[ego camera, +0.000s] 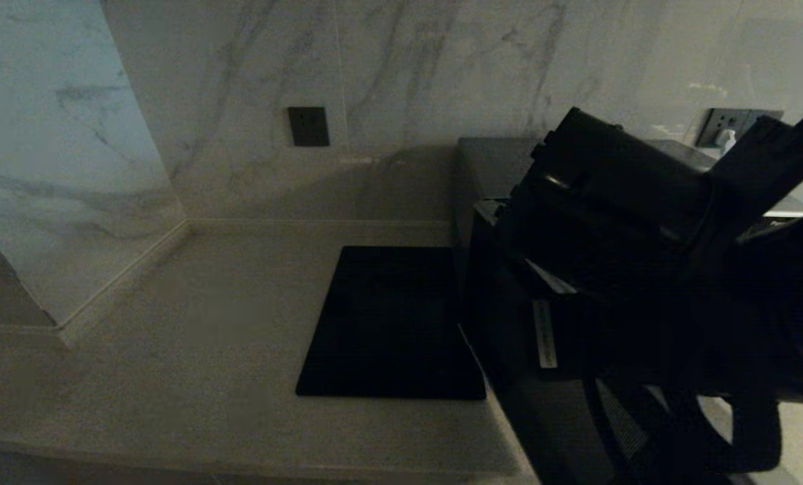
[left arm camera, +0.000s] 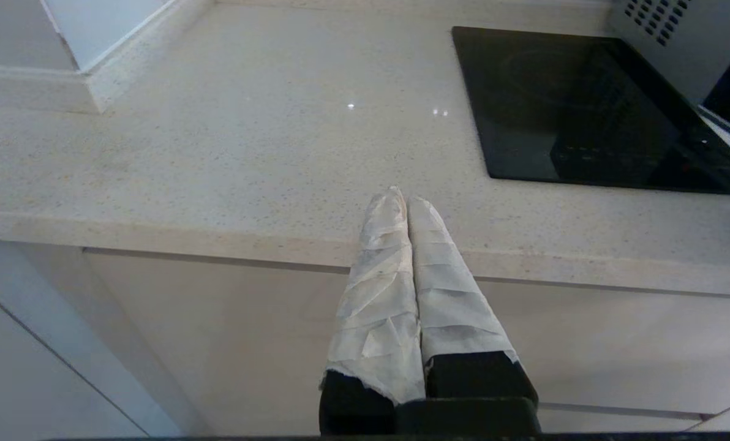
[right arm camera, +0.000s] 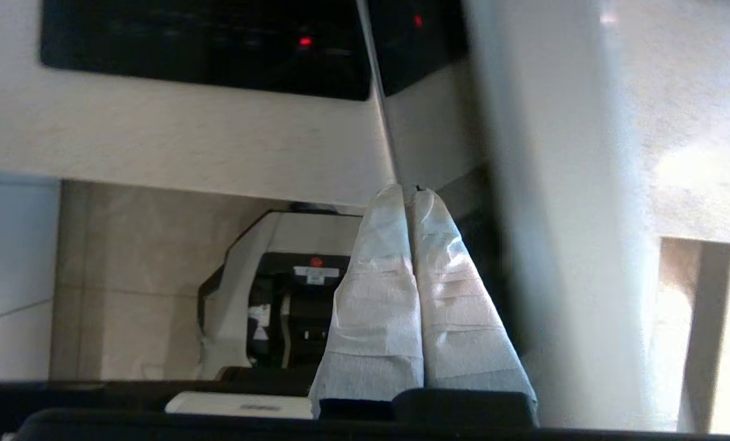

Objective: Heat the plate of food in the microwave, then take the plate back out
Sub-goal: Close the microwave oven

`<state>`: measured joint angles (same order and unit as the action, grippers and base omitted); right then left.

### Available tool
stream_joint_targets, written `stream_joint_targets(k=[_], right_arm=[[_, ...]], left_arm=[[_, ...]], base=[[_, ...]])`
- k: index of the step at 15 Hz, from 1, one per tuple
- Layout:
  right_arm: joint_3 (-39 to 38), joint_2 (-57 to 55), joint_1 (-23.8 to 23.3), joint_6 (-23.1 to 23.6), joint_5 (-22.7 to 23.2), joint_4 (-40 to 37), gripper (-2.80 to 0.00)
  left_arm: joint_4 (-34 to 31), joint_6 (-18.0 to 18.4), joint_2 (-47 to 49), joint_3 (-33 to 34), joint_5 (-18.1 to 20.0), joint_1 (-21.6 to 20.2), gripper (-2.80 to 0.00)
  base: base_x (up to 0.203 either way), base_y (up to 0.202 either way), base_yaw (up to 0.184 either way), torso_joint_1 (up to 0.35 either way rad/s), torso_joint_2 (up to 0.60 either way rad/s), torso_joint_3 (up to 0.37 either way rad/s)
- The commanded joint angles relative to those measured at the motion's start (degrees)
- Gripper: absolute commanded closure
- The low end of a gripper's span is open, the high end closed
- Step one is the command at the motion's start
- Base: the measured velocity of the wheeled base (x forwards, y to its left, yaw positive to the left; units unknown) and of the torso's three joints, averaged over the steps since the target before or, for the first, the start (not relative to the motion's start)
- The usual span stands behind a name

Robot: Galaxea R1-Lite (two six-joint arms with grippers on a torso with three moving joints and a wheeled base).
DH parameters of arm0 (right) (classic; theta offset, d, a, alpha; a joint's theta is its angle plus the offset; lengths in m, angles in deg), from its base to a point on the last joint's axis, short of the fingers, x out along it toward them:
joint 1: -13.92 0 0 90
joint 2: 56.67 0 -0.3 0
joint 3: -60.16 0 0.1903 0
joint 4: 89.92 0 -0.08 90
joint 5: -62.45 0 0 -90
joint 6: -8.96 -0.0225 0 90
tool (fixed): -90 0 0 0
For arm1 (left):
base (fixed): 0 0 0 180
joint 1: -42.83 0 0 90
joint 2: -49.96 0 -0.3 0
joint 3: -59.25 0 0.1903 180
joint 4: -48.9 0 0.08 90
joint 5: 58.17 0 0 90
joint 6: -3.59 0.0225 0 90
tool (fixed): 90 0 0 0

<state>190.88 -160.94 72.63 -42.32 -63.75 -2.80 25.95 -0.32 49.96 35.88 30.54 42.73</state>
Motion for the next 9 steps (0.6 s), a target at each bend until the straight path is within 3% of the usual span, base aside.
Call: stream_joint_targets(k=[1, 9], right_arm=[[-1.34, 0.85, -2.27, -0.36, -0.34, -0.36, 0.00], [-4.48, 1.78, -15.43, -4.17, -2.42, 0.12, 0.00]], left_arm=[[0.02, -0.04, 0.07, 0.00, -0.03, -0.06, 0.00], [0.02, -0.04, 0.00, 0.00, -0.03, -0.05, 0.00]], base=[[0.000, 0.000, 0.000, 0.000, 0.00, 0.000], [0.000, 0.000, 0.000, 0.000, 0.00, 0.000]])
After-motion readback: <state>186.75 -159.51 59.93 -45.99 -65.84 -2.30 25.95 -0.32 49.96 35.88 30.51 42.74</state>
